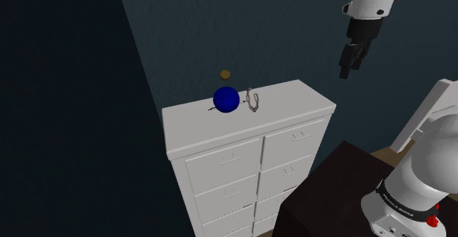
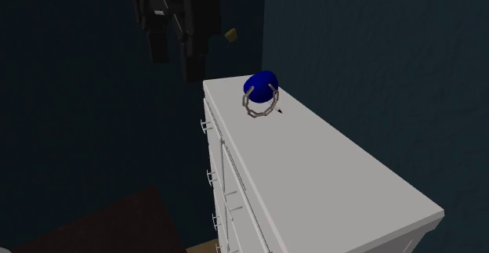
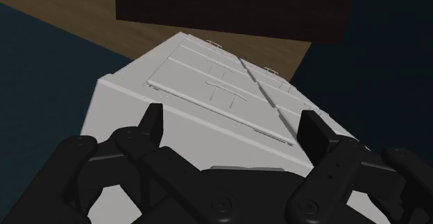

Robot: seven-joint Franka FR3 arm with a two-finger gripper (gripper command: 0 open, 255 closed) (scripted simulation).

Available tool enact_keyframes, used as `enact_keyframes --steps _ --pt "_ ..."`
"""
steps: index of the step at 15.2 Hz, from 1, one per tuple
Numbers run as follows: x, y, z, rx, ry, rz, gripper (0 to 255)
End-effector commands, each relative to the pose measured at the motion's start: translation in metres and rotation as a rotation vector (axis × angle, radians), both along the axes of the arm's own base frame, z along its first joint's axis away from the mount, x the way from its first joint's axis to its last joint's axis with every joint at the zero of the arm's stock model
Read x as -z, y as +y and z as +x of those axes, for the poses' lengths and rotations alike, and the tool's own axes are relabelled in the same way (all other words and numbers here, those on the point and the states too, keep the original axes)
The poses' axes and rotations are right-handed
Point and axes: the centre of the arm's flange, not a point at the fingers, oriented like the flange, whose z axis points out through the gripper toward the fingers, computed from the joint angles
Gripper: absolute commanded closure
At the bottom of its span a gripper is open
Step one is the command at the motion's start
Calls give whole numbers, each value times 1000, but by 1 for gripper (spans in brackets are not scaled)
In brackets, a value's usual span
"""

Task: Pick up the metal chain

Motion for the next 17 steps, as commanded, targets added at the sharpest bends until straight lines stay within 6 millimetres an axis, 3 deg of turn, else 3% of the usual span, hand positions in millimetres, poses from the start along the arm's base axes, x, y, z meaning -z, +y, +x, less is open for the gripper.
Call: enact_keyframes --steps 1,17 --pt "0 0 0 0 0 0 0" --pt "89 92 153 -71 -43 94 0"
